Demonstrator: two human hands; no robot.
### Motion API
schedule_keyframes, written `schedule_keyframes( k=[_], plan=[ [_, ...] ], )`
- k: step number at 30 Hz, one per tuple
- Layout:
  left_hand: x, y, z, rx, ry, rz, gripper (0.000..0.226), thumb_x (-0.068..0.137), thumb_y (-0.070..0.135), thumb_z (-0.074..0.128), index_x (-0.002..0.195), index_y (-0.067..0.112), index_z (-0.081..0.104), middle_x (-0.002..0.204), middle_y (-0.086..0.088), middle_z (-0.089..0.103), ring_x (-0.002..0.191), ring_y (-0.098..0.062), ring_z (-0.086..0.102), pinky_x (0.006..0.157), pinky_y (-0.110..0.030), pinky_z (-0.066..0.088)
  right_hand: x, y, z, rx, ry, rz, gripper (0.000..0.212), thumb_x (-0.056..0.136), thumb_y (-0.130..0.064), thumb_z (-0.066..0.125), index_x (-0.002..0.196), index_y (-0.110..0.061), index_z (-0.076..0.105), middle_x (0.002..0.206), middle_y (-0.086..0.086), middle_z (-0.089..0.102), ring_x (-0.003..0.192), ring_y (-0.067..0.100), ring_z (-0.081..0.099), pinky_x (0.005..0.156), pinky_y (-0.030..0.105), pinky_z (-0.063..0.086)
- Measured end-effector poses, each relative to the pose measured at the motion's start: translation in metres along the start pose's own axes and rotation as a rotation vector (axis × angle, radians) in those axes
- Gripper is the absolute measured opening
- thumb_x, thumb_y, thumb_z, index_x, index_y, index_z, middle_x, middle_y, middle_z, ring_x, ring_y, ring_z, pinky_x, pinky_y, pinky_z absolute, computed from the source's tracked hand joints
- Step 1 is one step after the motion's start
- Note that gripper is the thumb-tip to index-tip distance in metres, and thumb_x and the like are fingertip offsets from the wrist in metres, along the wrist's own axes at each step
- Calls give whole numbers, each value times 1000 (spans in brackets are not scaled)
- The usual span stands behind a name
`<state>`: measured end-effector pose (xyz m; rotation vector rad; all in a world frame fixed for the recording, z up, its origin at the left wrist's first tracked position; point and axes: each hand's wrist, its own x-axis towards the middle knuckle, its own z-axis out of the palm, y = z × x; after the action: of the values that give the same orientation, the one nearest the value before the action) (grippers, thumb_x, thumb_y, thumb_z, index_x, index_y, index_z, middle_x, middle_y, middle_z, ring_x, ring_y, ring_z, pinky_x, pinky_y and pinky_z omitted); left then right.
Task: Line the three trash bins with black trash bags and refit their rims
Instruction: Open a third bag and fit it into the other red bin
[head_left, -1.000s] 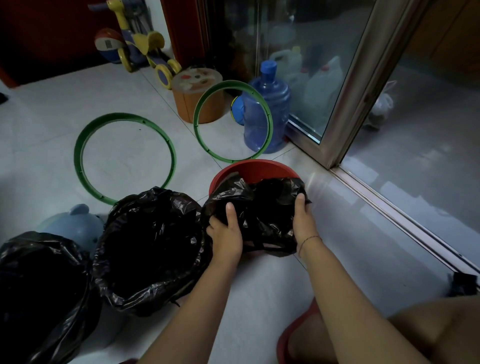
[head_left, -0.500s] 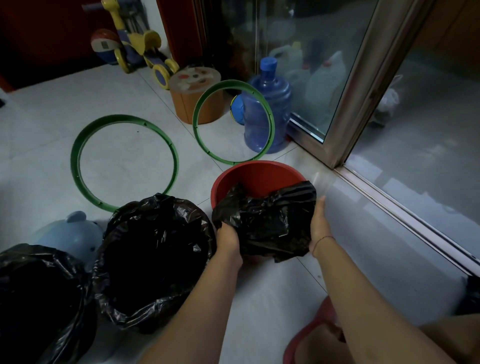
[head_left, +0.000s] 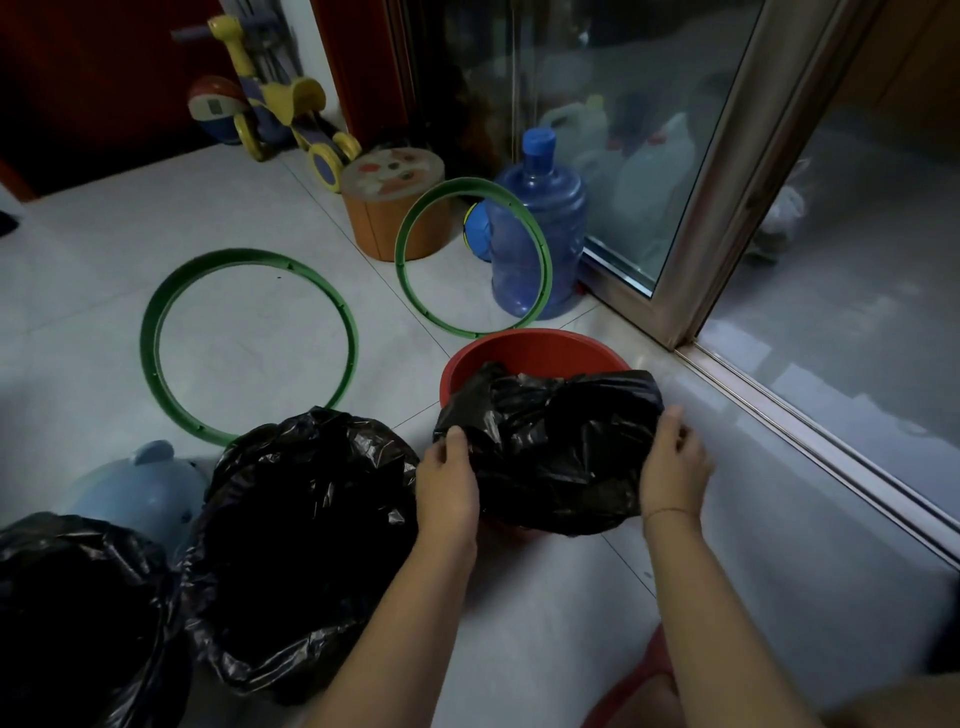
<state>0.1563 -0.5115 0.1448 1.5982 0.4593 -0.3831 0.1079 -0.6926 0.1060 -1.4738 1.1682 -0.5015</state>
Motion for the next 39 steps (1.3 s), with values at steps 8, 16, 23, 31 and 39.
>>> schedule_keyframes(
  k=[8,16,23,31,39],
  plan=[
    [17,12,4,306,71,462,56,100,48,23,126,12,57,123,-1,51,121,-18,45,101,-32,33,-37,-5,19,-57,-42,-309,44,93,-48,31,90,-15,59,87,2,60,87,24,56,72,29,38],
    [59,10,15,349,-71,309,74,93,64,16,143,14,37,148,-3,34,137,-22,32,108,-34,25,-8,-7,27,-303,-148,-347,54,99,-47,25,135,-15,50,152,4,32,140,24,29,116,42,24],
    [74,11,16,432,-81,272,74,90,67,19,142,17,35,145,-9,35,134,-29,36,108,-43,29,18,-10,24,-256,-80,-322,52,99,-46,25,130,-16,55,142,7,46,135,30,31,113,44,23],
    [85,12,24,487,-17,391,54,92,62,33,125,21,45,125,1,48,110,-22,54,83,-30,35,31,-15,31,-206,-129,-227,53,100,-46,22,126,-14,56,135,9,48,123,26,47,90,27,29],
    [100,7,14,631,122,433,55,87,66,35,105,15,40,110,-8,55,95,-29,58,78,-42,48,45,-20,38,-313,-87,-289,55,100,-46,20,110,-12,63,116,9,54,104,27,53,82,29,32]
  ],
)
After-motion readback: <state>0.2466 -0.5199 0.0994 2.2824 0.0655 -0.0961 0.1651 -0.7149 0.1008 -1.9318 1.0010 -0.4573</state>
